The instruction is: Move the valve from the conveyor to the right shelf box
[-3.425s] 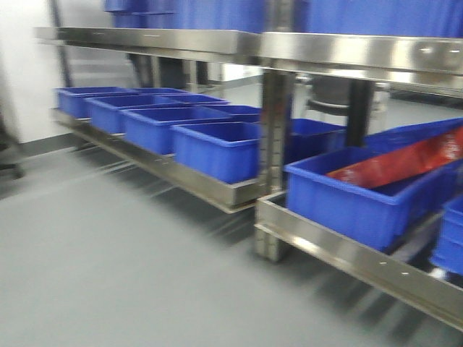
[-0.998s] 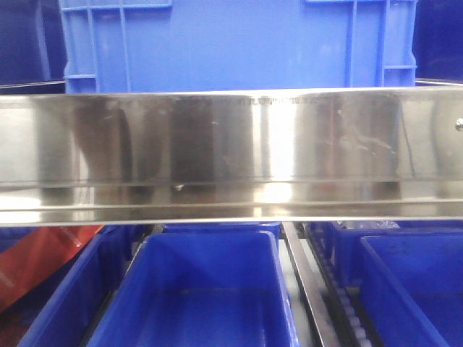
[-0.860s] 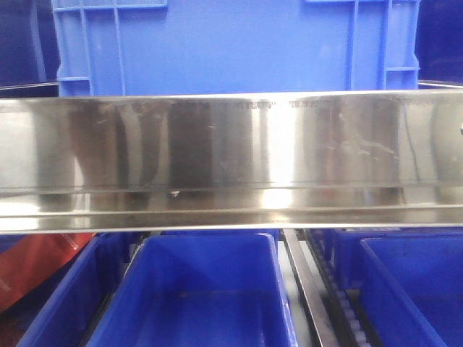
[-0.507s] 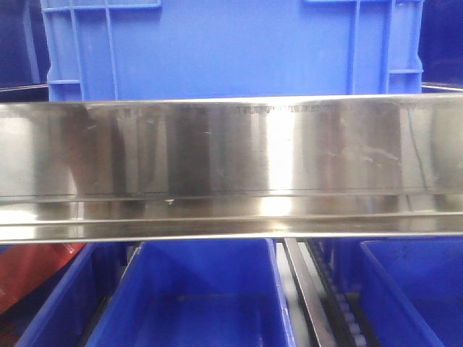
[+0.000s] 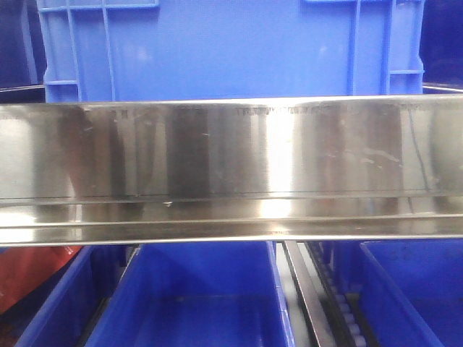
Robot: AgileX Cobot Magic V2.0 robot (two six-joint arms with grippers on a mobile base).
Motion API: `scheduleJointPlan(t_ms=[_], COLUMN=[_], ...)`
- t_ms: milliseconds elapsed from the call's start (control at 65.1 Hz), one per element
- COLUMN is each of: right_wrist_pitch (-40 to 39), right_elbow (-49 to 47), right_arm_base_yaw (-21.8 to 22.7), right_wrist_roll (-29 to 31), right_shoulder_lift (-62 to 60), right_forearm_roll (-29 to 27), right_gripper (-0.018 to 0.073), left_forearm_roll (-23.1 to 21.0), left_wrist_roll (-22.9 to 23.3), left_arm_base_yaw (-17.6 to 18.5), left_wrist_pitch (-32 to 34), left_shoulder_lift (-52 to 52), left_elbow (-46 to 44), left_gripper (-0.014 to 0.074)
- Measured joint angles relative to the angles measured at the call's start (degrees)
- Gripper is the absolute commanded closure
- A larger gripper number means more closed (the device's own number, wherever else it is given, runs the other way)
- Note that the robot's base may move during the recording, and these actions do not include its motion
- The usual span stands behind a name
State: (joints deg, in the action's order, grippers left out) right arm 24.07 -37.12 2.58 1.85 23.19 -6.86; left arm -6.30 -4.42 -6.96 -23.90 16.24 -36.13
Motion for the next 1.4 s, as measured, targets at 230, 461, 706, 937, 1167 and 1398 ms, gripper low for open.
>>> scheduleJointPlan(t_ms=[230, 461, 706, 937, 1167, 1398], right_wrist_pitch=[2.4, 2.51, 2.51, 2.74, 2.41, -1.91], right_elbow=[-5.94, -15.49, -24.2, -31.94, -40.8, -45.16], right_arm_base_yaw=[0.0, 0.0, 0.0, -4.91, -15.79, -22.54], right_wrist_roll=[0.12, 0.12, 0.12, 0.12, 0.26, 0.26], right_shoulder_lift=[2.22, 9.82, 19.44, 27.88, 38.21, 48.48], right_forearm_roll=[-0.11, -0.11, -1.93, -3.0, -3.33, -3.67], right_gripper=[0.0722, 0.0722, 0.0722, 0.0722, 0.0722, 0.0722], left_forearm_roll=[-1.13, -6.22, -10.27, -10.3, -10.26, -10.38], left_wrist_roll=[-3.25, -7.16, -9.6, -9.95, -10.04, -10.16], left_arm_base_yaw=[0.0, 0.92, 5.0, 13.51, 24.61, 32.86], left_wrist_pitch=[-5.16, -9.34, -12.71, -13.69, -11.13, -2.62], left_shoulder_lift=[6.02, 16.55, 28.99, 38.79, 49.34, 59.58], left_elbow=[-9.7, -21.74, -31.98, -38.52, -45.56, -50.5], left_gripper=[0.0708, 0.0708, 0.0708, 0.0708, 0.0708, 0.0708])
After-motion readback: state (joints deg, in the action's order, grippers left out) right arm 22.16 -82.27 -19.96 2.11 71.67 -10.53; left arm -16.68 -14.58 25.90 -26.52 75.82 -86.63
